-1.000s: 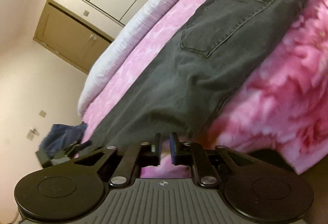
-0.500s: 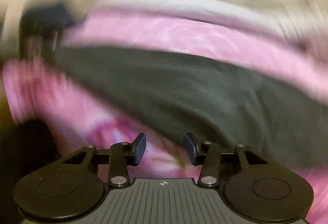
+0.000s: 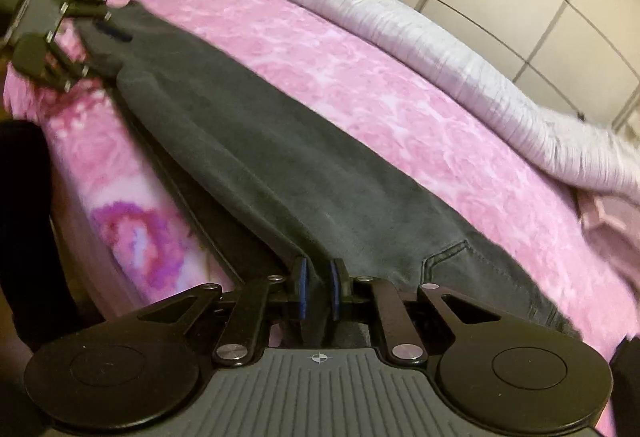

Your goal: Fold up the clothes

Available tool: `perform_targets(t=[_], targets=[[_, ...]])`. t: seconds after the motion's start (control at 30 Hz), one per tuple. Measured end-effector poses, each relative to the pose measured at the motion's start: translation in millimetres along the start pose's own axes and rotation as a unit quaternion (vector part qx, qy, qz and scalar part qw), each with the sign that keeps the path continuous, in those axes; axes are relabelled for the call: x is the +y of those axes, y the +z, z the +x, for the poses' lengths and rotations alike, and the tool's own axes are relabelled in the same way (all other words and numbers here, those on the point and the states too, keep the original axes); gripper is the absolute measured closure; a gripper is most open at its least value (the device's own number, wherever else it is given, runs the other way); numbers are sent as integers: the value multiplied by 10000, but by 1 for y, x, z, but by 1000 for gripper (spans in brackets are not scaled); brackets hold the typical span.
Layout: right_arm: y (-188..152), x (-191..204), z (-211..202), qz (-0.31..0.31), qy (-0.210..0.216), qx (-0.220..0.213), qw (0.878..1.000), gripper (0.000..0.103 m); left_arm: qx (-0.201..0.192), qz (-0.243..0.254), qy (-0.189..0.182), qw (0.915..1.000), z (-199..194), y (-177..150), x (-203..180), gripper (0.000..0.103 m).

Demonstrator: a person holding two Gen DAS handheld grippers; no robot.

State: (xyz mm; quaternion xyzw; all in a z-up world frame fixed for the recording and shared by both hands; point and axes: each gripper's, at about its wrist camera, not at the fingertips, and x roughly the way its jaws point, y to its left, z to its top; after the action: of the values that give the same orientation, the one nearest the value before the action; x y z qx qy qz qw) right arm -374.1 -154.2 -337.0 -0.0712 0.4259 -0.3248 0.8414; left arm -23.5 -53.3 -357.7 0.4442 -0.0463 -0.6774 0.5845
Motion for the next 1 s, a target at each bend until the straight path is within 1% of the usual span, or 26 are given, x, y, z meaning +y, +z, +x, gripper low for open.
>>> perform_targets(t=[0.07, 0.1, 0.13, 0.23, 0.27, 0.37, 0.4, 0.43, 0.47, 0.5, 0.57, 0.6, 0.63, 0.67, 0.7, 0.77, 0.83, 0.87, 0.93, 0.97, 1.0], targets=[[-4, 6, -1, -273, -224, -100, 9993, 93, 18, 0, 41, 10000, 1, 1, 0, 54], [-5, 2, 0, -209, -197, -116, 9995, 93, -13, 103, 86, 9999, -2, 6, -4, 55], [-5, -2, 1, -102, -139, -123, 9998, 93, -121, 150, 53, 9998, -7, 12, -9, 55], [-8, -18, 0, 388, 59, -187, 9991, 92, -587, 243, -279, 9976, -21, 36, -26, 55], [-11, -21, -2, 489, 100, -200, 9986, 91, -754, 288, -454, 9957, -22, 47, -35, 55], [-18, -29, -7, 730, 206, -224, 9969, 88, -1246, 430, -970, 9865, -24, 79, -62, 55], [-20, -31, -9, 810, 242, -232, 9961, 87, -1330, 564, -1101, 9834, -20, 88, -74, 55], [-21, -30, -9, 681, 166, -179, 9974, 84, -1360, 718, -1191, 9809, -13, 97, -86, 55], [-22, -29, -11, 554, 58, -137, 9984, 81, -1305, 803, -1239, 9804, -3, 106, -96, 56], [-22, -28, -14, 437, -52, -101, 9990, 80, -1195, 738, -1257, 9821, 8, 113, -97, 59], [-23, -26, -21, 275, -279, -41, 9992, 80, -982, 596, -1294, 9849, 30, 126, -99, 60], [-24, -25, -25, 244, -396, -21, 9989, 80, -956, 429, -1337, 9855, 34, 130, -93, 60], [-25, -19, -33, 174, -410, -65, 9990, 80, -930, 261, -1380, 9857, 39, 134, -87, 60], [-26, -12, -40, 95, -402, -123, 9991, 80, -906, 102, -1420, 9857, 44, 138, -82, 60], [-28, -3, -46, -8, -290, -198, 9994, 80, -902, 17, -1440, 9855, 46, 141, -76, 59], [-32, 19, -48, -111, 159, -260, 9995, 80, -902, -90, -1472, 9849, 50, 145, -67, 58], [-33, 36, -36, -139, 398, -253, 9988, 80, -887, -155, -1525, 9842, 54, 149, -61, 58], [-33, 40, -28, -131, 416, -235, 9988, 80, -880, -189, -1552, 9838, 55, 150, -58, 58], [-32, 43, -10, -60, 241, -168, 9996, 79, -867, -284, -1614, 9827, 53, 149, -51, 58], [-30, 43, -1, -148, 56, -67, 9999, 75, -867, -301, -1634, 9823, 53, 149, -49, 58], [-28, 43, 8, -265, -150, 48, 9995, 73, -876, -282, -1632, 9823, 52, 149, -47, 58]])
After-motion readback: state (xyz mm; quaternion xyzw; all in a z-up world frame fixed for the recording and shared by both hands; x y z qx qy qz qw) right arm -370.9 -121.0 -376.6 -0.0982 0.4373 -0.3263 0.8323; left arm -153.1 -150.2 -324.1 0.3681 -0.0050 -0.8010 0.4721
